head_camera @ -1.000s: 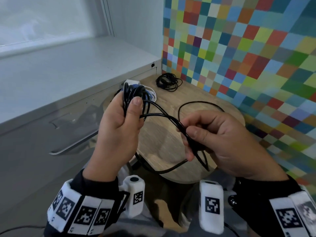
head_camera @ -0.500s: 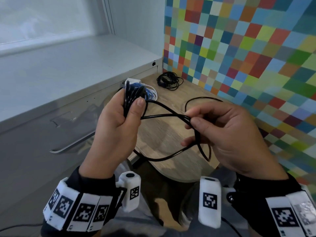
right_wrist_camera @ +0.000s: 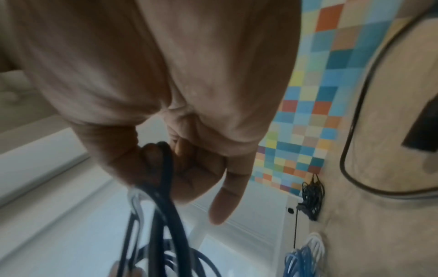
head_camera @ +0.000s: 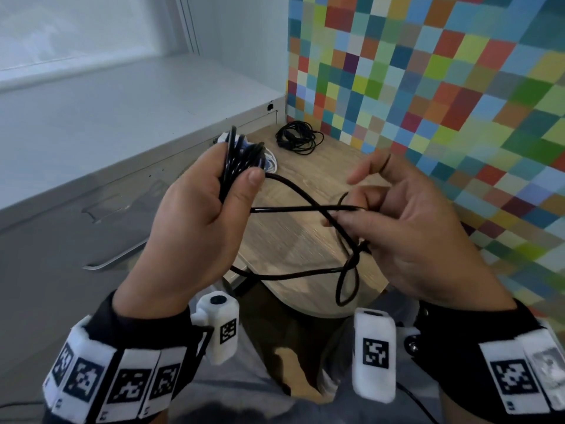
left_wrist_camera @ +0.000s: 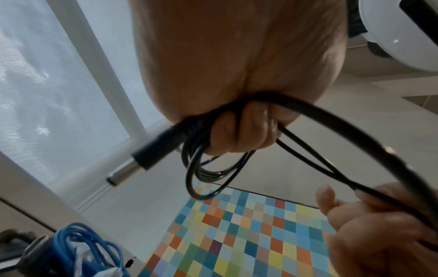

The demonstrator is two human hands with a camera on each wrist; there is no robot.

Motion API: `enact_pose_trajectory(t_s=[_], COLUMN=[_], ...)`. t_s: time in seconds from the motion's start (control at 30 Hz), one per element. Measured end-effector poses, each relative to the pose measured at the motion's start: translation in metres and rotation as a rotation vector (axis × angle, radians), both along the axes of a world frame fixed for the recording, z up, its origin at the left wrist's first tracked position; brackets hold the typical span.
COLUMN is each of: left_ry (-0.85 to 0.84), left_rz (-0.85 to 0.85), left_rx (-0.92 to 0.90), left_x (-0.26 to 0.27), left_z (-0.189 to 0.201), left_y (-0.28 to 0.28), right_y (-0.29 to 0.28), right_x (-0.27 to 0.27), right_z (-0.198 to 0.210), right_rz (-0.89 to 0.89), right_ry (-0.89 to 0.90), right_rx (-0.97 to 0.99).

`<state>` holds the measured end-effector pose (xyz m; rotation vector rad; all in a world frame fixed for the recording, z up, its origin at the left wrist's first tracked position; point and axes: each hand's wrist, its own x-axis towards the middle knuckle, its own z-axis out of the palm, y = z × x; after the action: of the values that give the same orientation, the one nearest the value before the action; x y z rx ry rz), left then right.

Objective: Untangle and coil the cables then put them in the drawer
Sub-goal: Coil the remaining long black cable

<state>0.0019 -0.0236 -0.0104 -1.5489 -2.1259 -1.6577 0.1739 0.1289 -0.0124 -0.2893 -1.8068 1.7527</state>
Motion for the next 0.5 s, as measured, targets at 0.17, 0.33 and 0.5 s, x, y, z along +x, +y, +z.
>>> enact_pose_trajectory(t_s=[0.17,0.33,0.5], left_ry=[-0.242,-0.246,-0.435], left_rz=[-0.083,-0.051,-0.037], left_rx=[0.077,0.086,0.187], left_x=[0.007,0.002,-0.003], left_z=[-0.006,-0.008,-0.010], left_y=[0.008,0.009,0.010], right_y=[0.001,0.008,0.013], right_x=[-0.002,0.003,0.008], right_z=[0.001,-0.006,-0.007], right_rz=[-0.092,-0.040,0.080], right_ry=[0.018,-0.039,0.010], right_rx=[0.061,0.114,0.055])
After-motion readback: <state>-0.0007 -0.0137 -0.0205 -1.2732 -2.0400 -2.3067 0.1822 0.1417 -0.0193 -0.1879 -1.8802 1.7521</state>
